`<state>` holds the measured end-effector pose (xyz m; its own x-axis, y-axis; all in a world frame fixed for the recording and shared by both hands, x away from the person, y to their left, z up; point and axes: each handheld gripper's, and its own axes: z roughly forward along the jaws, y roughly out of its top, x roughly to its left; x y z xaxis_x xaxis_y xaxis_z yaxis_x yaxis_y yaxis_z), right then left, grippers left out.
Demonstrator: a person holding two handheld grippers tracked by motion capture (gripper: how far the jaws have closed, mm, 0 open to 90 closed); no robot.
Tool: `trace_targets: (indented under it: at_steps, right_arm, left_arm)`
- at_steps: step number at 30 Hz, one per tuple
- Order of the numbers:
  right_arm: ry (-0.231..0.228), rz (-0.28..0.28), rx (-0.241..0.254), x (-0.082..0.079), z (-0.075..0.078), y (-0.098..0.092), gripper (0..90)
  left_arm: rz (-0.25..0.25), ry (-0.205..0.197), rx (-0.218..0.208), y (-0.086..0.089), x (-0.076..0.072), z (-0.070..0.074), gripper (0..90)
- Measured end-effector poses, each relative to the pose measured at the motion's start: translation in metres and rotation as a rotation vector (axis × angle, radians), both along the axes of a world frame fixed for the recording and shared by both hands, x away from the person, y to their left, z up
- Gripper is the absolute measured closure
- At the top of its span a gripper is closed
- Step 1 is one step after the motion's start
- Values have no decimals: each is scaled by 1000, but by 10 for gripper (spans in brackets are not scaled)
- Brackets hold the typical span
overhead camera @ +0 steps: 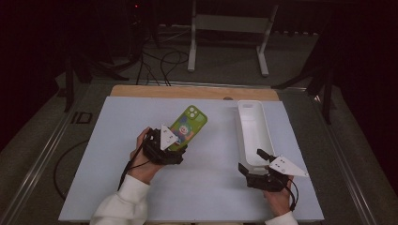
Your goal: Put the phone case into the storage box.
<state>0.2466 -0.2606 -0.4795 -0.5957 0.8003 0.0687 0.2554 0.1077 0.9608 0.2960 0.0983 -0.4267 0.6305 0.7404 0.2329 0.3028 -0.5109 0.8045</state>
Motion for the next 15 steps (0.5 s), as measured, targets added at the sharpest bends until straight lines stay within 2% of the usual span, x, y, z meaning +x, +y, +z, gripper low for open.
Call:
trace_targets:
  at_steps: [6,15]
  right_arm:
    - [1,-2,1,0,0,1,84]
    - [1,-3,1,-1,0,1,84]
  left_arm:
    - [-1,-21,-32,8,-12,-4,162]
    - [-16,-47,-34,10,-22,-8,162]
